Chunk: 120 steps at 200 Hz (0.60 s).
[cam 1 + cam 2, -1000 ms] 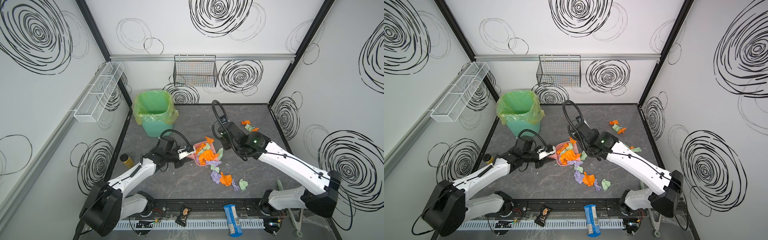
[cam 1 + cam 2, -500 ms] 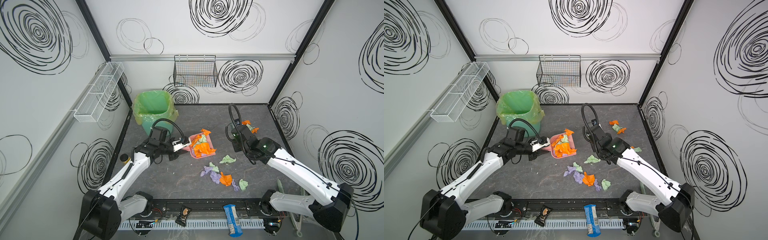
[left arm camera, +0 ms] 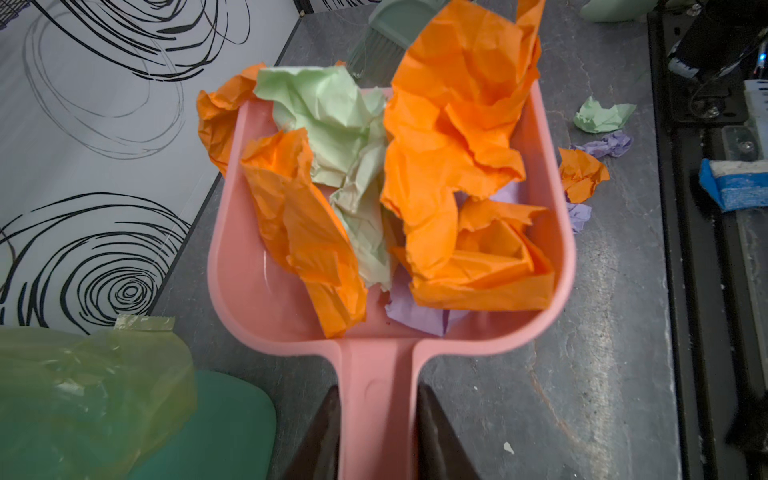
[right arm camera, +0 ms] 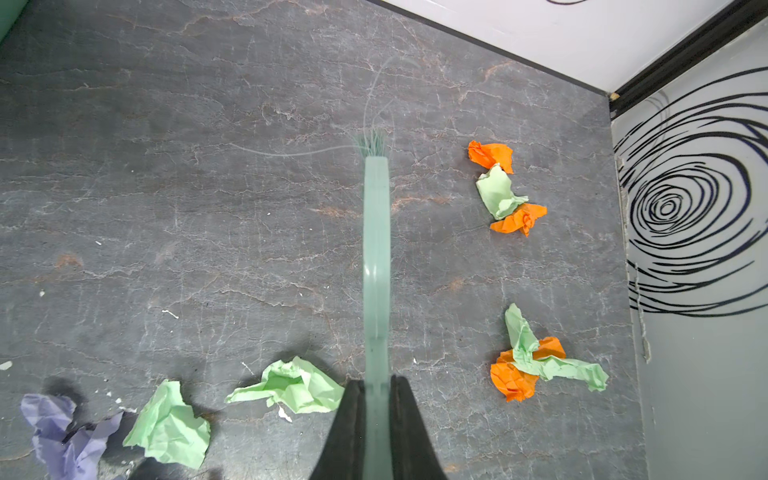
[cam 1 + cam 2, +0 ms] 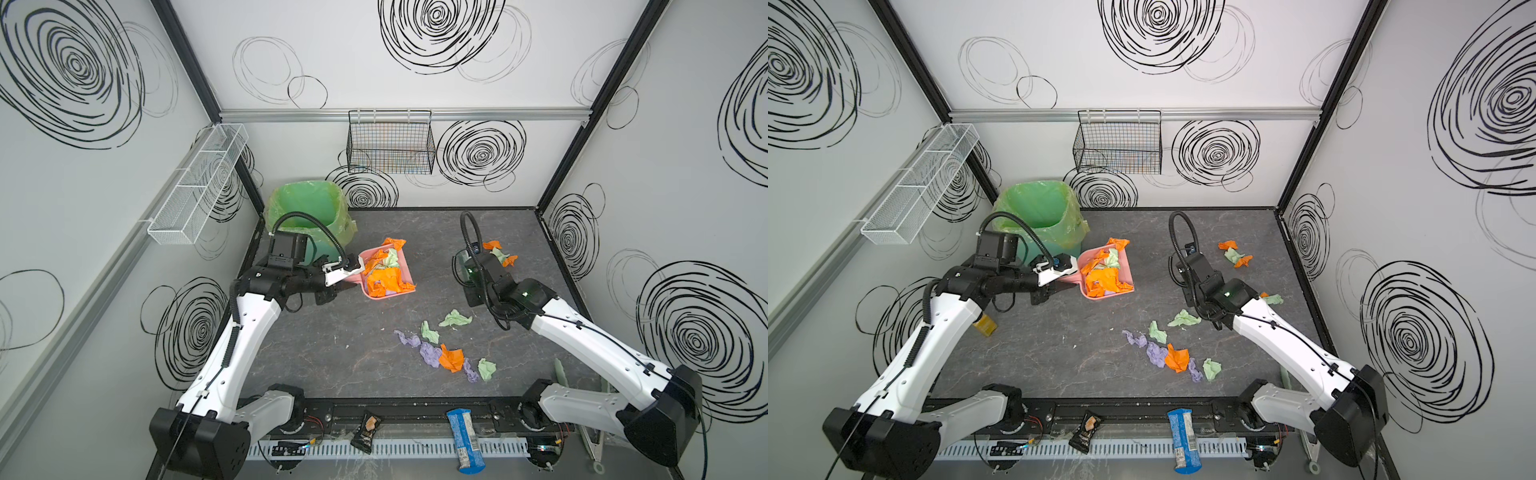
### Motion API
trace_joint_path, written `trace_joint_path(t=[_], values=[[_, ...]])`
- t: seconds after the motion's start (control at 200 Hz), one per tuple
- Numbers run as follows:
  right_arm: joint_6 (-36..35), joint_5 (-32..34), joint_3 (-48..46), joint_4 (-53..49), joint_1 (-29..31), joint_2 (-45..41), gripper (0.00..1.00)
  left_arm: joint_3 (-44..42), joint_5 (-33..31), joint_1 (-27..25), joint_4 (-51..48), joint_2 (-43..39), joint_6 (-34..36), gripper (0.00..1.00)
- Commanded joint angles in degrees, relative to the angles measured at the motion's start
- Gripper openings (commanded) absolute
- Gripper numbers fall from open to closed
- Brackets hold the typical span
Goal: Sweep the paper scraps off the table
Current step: 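Lift the filled pink dustpan with the left gripper while the right draws back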
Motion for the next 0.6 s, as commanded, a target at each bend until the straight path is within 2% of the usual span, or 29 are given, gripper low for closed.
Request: trace_joint_path(t=[0.0, 0.405, 0.595], values=[[-0.47, -0.57, -1.19, 2.39, -0.23, -1.15, 0.00, 5.20, 3.92, 2.63, -7.45, 2.38, 4.98, 0.00], [-0.49, -2.08, -3.55, 4.24, -0.28, -1.06, 0.00, 21.64, 6.13, 10.71, -20.33, 11.38, 11.81, 0.00], [-0.55, -2.72, -4.34, 4.88, -0.32, -1.06, 0.00, 26.72, 6.84, 14.80, -21.90, 14.20, 12.89, 0.00]])
